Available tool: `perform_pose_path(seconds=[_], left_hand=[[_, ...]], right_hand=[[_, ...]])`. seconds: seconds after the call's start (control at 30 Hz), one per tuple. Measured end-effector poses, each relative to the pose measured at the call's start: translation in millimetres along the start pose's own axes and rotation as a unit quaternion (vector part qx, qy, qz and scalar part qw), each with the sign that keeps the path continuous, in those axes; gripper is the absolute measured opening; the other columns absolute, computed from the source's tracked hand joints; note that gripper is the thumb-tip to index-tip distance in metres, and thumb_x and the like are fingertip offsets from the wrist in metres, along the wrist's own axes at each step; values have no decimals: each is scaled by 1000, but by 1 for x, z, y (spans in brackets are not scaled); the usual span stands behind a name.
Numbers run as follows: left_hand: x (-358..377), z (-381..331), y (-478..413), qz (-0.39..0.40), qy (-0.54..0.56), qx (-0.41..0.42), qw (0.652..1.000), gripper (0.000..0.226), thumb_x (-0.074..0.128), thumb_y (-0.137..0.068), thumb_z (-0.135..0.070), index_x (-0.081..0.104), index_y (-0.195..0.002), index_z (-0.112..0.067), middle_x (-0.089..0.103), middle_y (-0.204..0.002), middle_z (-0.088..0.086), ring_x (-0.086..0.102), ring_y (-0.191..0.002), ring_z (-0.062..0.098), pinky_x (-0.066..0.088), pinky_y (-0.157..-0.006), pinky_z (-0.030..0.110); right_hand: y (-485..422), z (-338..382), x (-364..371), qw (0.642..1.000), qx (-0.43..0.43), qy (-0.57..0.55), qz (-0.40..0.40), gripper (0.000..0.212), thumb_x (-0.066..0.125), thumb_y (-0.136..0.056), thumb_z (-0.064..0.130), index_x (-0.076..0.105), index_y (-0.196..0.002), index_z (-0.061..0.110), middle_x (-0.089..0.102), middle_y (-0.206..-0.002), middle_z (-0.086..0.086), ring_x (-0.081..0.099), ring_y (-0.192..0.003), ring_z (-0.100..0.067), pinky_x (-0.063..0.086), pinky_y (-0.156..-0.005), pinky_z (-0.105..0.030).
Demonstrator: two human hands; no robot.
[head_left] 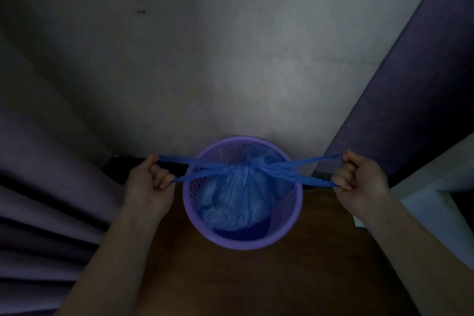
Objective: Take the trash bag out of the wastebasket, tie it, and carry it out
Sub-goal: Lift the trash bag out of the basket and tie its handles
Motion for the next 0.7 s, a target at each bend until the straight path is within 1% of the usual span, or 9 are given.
perform_pose_path(seconds=[0.07,0.17,0.27,0.37,0.47,0.53,0.57,0.63,0.7], left_hand=[[20,-6,10,35,-61,65,995,29,42,-103,-18,48,-74,-19,25,-42,-10,20,-34,7,16,-35,16],[52,-5,30,78,-167,151,971,25,44,-102,-16,51,-77,-18,28,-44,-11,21,-37,3,18,-35,18],[73,11,49,118,-246,187,944,25,47,-102,-21,56,-79,-16,33,-47,-10,26,-41,6,23,-38,20],[86,24,67,139,-296,208,922,24,50,-101,-22,57,-80,-14,33,-50,-8,28,-45,9,26,-41,23],[96,30,82,159,-325,234,902,23,50,-101,-17,57,-80,-10,37,-51,-7,30,-45,12,26,-42,26],[99,30,90,155,-335,244,897,22,49,-100,-13,56,-80,-7,40,-53,-6,32,-45,12,28,-43,26],[101,29,94,154,-339,250,894,23,49,-100,-12,55,-80,-4,41,-54,-5,33,-47,12,29,-45,25],[105,25,103,157,-353,264,884,25,48,-100,-11,52,-79,2,41,-56,-3,34,-50,13,31,-48,25],[109,23,110,162,-357,275,878,25,48,-100,-10,52,-80,4,41,-56,-2,34,-52,18,32,-48,25]], right_hand=[[7,6,16,998,-39,3,38,31,49,-102,27,50,-72,19,24,-46,9,19,-35,-7,16,-34,-19],[25,9,49,987,-99,38,120,27,49,-101,29,57,-78,17,25,-46,9,20,-36,-5,16,-32,-19],[54,-2,81,965,-156,138,159,24,51,-102,22,60,-81,13,30,-46,9,23,-35,-5,19,-33,-19],[76,-22,107,938,-194,207,200,15,55,-99,15,60,-89,5,30,-44,8,25,-33,-3,19,-34,-17],[81,-36,120,913,-225,236,243,24,56,-99,16,56,-89,-5,29,-45,9,26,-35,-2,22,-35,-16],[81,-34,124,902,-252,252,245,39,59,-98,26,52,-87,-10,30,-48,10,27,-38,-3,25,-38,-17],[82,-31,126,893,-270,262,245,44,61,-95,36,54,-86,-7,31,-48,11,28,-40,-4,26,-40,-19],[85,-25,126,883,-291,275,243,47,59,-86,50,58,-81,4,34,-49,11,30,-44,-5,27,-44,-23],[83,-20,123,884,-292,278,237,44,57,-84,54,60,-79,11,37,-49,11,32,-44,-4,28,-46,-25]])
Point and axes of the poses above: each hand's wrist, its own y-axis away from the middle knuckle, its own x-axis out of the palm, z = x × y, the point moved 9 cm from there along -y, towards the middle knuckle
